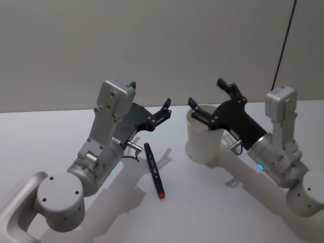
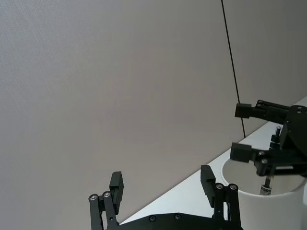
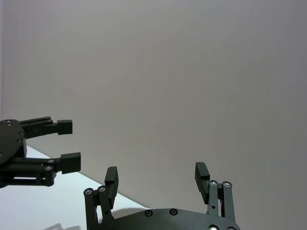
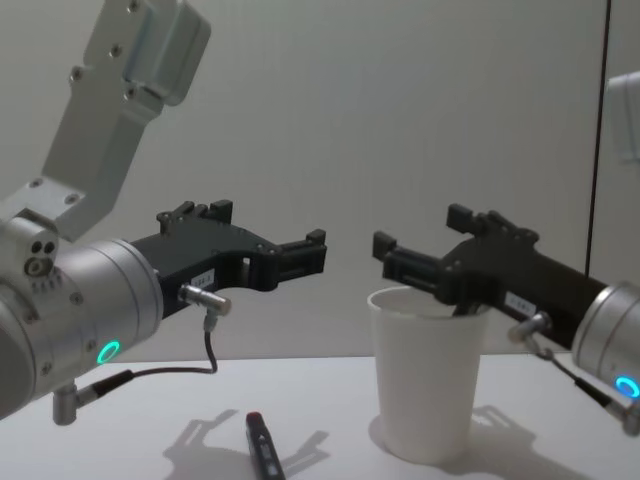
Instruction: Place the pen into the pen holder.
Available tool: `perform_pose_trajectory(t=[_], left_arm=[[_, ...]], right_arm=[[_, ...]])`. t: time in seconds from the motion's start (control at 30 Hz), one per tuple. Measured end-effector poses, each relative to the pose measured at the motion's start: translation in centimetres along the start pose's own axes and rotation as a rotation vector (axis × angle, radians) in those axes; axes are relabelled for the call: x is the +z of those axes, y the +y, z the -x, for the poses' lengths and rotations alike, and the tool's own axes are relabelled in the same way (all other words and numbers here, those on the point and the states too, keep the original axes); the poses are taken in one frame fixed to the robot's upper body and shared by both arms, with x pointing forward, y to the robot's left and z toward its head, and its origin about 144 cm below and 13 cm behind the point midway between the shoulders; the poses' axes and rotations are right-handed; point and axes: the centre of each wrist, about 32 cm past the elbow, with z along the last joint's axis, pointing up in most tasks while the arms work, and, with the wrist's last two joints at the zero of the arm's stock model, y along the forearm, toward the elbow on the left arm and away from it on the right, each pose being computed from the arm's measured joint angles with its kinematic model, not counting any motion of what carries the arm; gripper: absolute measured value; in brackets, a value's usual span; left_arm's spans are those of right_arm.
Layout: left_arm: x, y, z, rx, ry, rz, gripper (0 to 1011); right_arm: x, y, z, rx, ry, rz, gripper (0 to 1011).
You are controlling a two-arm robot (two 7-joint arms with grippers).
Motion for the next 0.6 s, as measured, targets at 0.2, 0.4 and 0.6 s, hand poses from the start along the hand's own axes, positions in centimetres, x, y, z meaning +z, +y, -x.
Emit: perform_pose_trajectory(t=[0.2,0.4,0.6], left_arm=[[0.0,0.0,0.0,0.000,0.000,0.000,1001],[0.0,0.0,0.0,0.000,0.000,0.000,1001],[0.0,0.0,0.0,0.000,0.000,0.000,1001]], right_arm=[[0.7,-0.8,-0.4,-0.052,0.030,-0.011,1001],[1.6,-2.0,-0.8,-0.104,0.061,-0.019,1001],[2.5,-3.5,-1.0,-0.154,0.093,-0.020,1001]])
